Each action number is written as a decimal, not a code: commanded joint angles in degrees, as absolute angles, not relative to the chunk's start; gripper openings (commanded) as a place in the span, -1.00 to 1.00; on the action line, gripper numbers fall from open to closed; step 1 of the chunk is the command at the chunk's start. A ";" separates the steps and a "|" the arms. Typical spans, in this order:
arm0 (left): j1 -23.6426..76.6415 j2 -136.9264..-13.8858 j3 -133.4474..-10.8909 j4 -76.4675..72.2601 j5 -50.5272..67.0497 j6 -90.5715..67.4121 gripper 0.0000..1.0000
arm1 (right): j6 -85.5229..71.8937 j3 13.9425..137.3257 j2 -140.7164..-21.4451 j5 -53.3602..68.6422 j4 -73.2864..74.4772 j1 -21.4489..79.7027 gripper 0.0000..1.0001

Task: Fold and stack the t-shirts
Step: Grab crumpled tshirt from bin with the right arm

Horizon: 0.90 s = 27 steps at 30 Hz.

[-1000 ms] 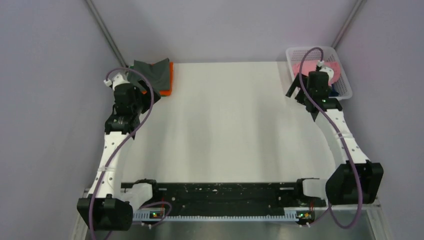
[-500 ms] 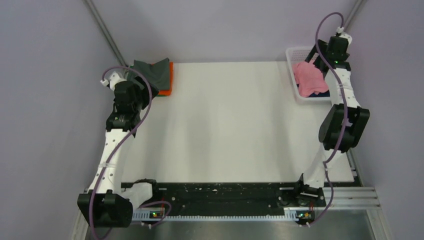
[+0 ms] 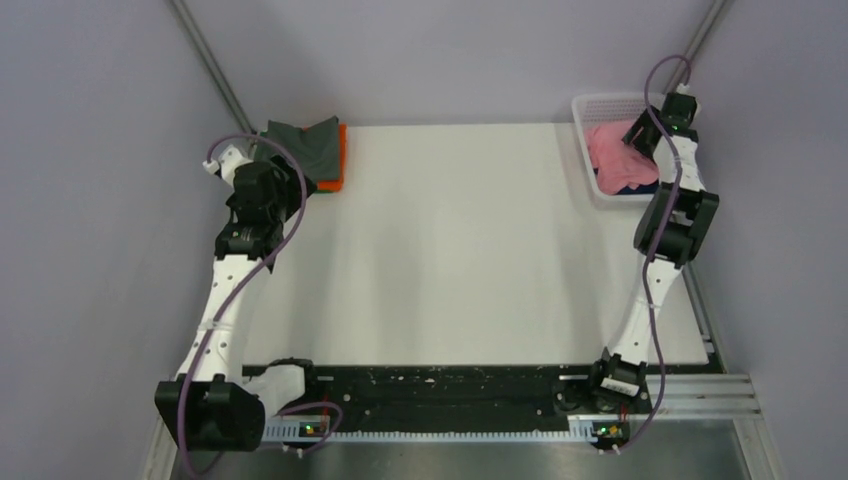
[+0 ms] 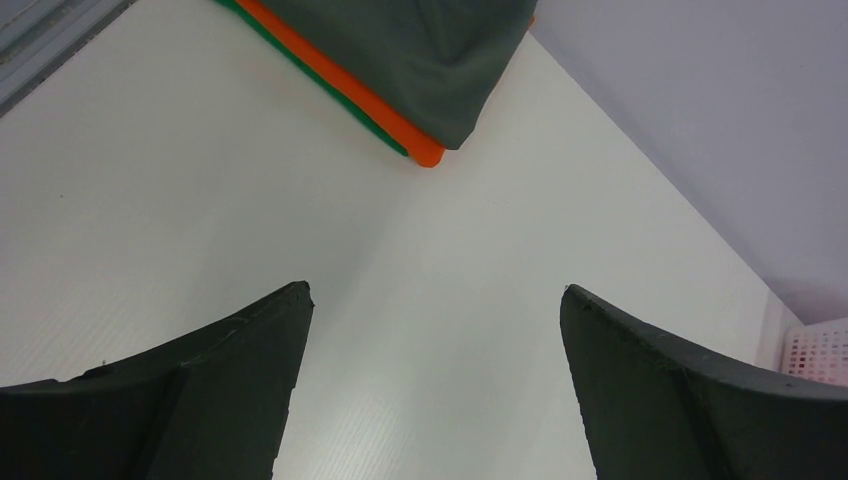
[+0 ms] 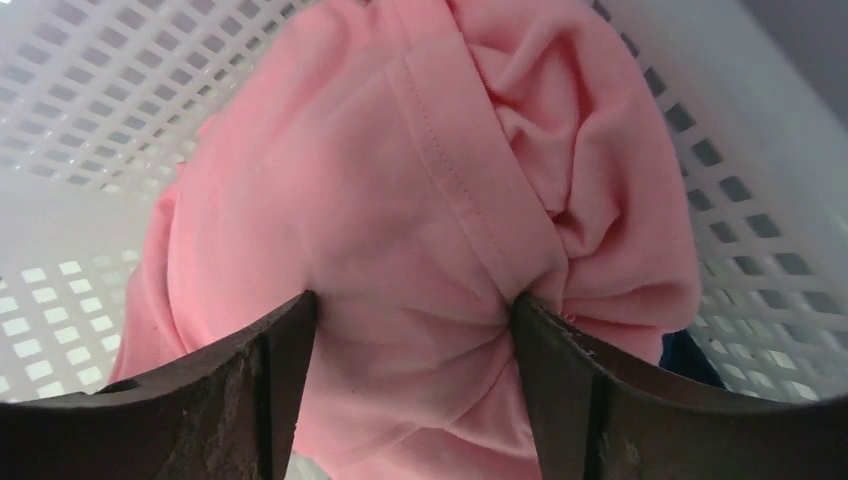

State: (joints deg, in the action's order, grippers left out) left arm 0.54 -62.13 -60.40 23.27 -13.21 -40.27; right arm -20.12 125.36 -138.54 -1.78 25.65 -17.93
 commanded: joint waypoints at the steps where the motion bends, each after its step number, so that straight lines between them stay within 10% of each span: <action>1: 0.70 -64.10 -61.08 22.65 -14.47 -38.96 0.97 | -20.67 129.81 -140.36 4.00 26.02 -18.02 0.28; 8: 0.70 -65.45 -60.92 22.79 -15.13 -38.74 0.97 | -19.83 129.90 -137.91 4.01 26.21 -18.08 -1.00; 27: 0.70 -64.14 -60.29 20.20 -12.08 -35.67 0.97 | -11.63 132.89 -118.29 7.75 24.48 -14.97 -1.00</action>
State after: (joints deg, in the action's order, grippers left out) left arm 0.54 -65.49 -58.85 22.98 -12.78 -37.87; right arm -14.44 129.10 -126.30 5.06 27.83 -17.28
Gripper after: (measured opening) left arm 0.987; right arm 0.029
